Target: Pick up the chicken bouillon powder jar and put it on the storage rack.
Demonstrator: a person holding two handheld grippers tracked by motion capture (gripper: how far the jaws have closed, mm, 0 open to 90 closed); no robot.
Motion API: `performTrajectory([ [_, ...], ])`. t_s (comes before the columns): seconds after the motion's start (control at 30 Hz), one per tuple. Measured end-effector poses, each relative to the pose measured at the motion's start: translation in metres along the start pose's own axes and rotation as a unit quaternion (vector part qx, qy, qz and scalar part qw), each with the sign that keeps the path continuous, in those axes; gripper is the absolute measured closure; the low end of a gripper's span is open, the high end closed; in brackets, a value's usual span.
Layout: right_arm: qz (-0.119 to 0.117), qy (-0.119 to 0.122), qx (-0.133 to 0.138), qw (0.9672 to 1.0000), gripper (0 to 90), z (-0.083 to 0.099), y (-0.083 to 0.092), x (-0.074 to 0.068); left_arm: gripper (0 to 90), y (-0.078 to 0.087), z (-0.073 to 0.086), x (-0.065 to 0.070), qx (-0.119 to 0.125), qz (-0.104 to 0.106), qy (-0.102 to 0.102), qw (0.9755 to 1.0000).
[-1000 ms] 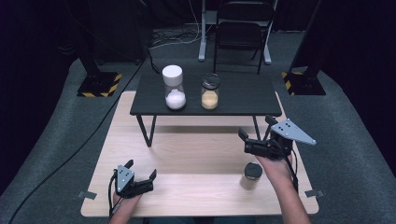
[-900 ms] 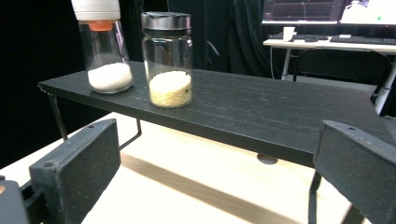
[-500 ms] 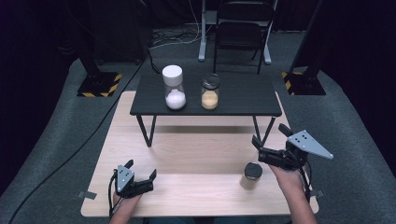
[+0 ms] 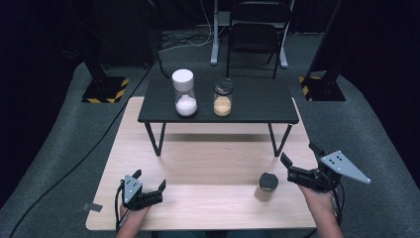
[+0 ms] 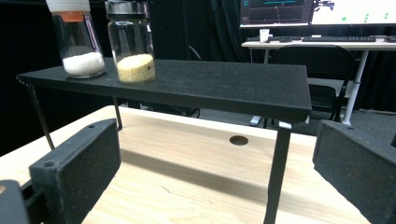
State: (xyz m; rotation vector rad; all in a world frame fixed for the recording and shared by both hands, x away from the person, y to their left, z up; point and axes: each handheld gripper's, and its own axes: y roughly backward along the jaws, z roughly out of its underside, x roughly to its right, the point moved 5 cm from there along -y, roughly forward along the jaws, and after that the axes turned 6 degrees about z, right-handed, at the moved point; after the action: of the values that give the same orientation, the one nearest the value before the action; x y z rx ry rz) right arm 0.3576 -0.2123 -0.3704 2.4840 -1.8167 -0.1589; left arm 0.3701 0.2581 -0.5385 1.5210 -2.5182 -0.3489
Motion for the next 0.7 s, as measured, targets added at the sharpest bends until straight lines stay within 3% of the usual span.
performTrajectory([
  [0.2,0.002,-0.001,-0.005,1.0000,0.6,0.013,0.005,0.005,0.2,0.000,0.000,0.000,0.000,0.000,0.000,1.0000],
  [0.3,-0.009,-0.002,-0.004,0.9999,0.5,0.019,0.009,0.005,0.2,0.000,0.000,0.000,-0.001,-0.001,0.000,1.0000],
  [0.5,-0.007,0.018,-0.007,0.9998,1.3,0.035,0.017,0.002,0.2,0.000,0.000,0.000,0.000,-0.001,0.001,1.0000],
  [0.7,-0.012,0.012,-0.009,0.9998,1.3,0.050,0.023,0.001,0.2,0.000,0.000,-0.001,-0.001,-0.002,0.002,1.0000],
])
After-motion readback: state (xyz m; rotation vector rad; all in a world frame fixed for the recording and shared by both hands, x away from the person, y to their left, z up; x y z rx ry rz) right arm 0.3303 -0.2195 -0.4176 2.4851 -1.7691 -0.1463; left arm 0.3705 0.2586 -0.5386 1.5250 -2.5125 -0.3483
